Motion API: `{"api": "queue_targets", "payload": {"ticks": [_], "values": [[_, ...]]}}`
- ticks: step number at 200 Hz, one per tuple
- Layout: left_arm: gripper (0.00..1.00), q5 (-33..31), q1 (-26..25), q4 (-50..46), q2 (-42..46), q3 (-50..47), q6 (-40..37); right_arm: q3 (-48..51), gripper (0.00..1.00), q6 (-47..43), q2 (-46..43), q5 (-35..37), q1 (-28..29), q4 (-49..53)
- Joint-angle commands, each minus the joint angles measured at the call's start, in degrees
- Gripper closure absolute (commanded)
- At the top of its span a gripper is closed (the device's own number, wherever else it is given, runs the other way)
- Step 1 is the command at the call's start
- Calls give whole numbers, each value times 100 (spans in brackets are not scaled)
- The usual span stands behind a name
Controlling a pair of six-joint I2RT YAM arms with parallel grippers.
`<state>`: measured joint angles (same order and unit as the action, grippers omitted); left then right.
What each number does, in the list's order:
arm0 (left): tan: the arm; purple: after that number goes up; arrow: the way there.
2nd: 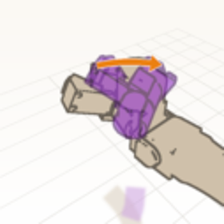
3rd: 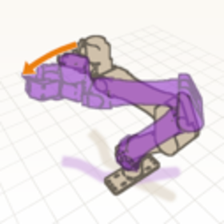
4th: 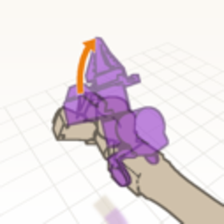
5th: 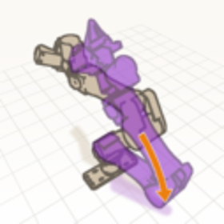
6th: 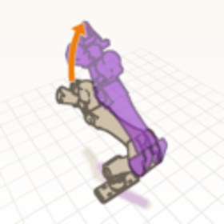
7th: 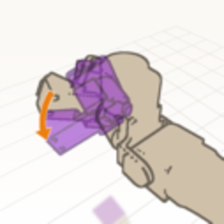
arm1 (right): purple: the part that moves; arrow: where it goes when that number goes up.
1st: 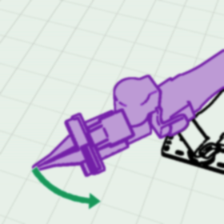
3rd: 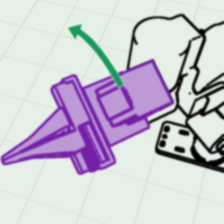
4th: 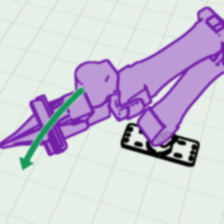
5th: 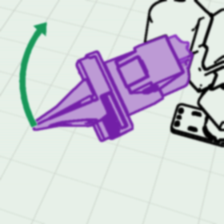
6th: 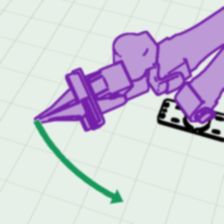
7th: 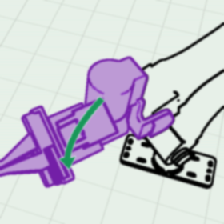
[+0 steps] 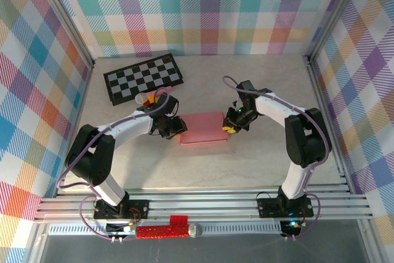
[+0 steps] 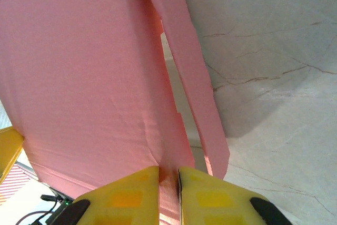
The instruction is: Fold the paper box
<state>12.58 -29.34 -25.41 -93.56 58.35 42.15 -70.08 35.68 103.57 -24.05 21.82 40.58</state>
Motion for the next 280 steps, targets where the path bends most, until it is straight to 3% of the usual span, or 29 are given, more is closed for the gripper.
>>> {"api": "queue_targets", "payload": {"ticks": [1, 63, 85, 201, 249, 280], "values": [[62, -133, -54, -487, 287, 237, -245, 91, 84, -123, 17, 127, 50, 152], [56, -10, 174, -421, 269, 256, -644, 96, 83, -202, -3, 186, 68, 222], [58, 156, 183, -180, -1, 376, -852, 91, 83, -221, -8, 199, 76, 248], [67, -238, 271, -2, -680, 511, -1784, 87, 82, -307, -80, 289, 94, 337], [75, -159, 271, 122, -637, 383, -1789, 155, 73, -559, -319, 464, 94, 407], [76, -133, 263, 132, -552, 284, -1759, 290, 55, -860, -578, 538, 83, 333]]}}
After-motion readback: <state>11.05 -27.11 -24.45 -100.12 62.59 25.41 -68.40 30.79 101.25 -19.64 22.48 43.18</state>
